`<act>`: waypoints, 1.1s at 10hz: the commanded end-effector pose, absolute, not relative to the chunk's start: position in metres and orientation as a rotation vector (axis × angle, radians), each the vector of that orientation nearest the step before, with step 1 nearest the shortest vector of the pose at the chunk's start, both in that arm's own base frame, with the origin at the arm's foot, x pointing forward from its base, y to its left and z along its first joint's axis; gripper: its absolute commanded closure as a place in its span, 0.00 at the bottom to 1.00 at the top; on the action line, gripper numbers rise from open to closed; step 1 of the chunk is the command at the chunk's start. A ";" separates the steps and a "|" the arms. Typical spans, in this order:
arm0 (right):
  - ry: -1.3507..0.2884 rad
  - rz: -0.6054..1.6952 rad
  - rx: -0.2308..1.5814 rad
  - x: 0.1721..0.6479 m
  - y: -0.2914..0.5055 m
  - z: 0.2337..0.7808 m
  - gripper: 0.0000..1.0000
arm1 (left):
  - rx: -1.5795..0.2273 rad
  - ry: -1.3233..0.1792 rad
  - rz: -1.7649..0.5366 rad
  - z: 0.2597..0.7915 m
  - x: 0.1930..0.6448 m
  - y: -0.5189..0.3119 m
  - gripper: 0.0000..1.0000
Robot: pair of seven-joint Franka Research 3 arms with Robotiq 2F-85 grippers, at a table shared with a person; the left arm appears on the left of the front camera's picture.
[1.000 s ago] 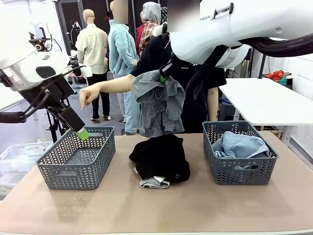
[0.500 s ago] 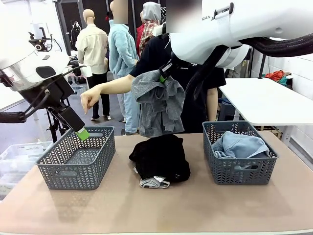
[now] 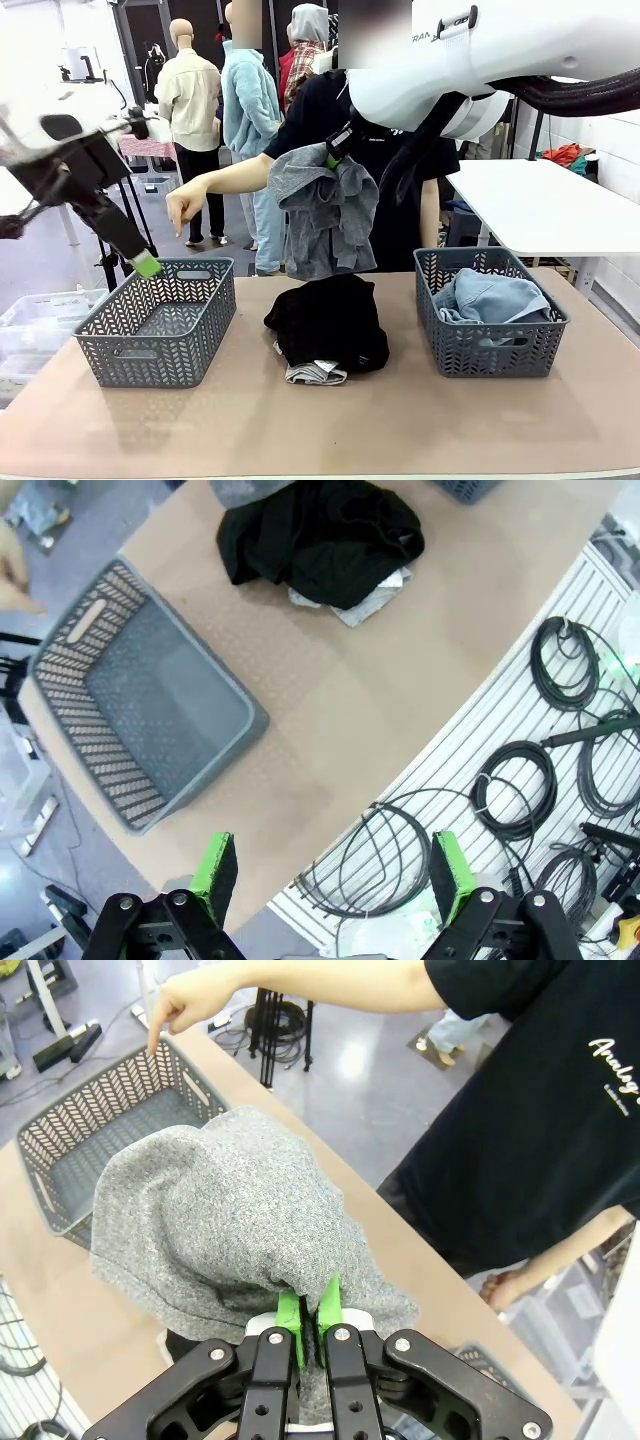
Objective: Sort the tops and bottoms.
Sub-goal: Sort the clothes according to human instructions.
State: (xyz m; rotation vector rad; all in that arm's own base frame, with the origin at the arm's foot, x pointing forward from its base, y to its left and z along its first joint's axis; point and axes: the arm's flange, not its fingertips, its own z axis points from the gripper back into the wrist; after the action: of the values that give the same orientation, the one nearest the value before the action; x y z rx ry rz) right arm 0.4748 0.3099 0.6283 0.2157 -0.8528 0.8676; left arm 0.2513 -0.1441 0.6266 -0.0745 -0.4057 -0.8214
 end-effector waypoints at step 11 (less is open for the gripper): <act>-0.996 1.204 0.404 0.489 0.390 0.653 1.00 | -0.036 -0.514 -0.835 0.674 0.214 -0.071 0.00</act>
State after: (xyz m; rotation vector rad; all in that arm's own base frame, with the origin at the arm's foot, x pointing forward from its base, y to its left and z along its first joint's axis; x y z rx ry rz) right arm 0.4691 0.3847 0.6459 0.3054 -0.9404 1.1137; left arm 0.2131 -0.0716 0.6734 -0.0353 -0.5130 -0.8364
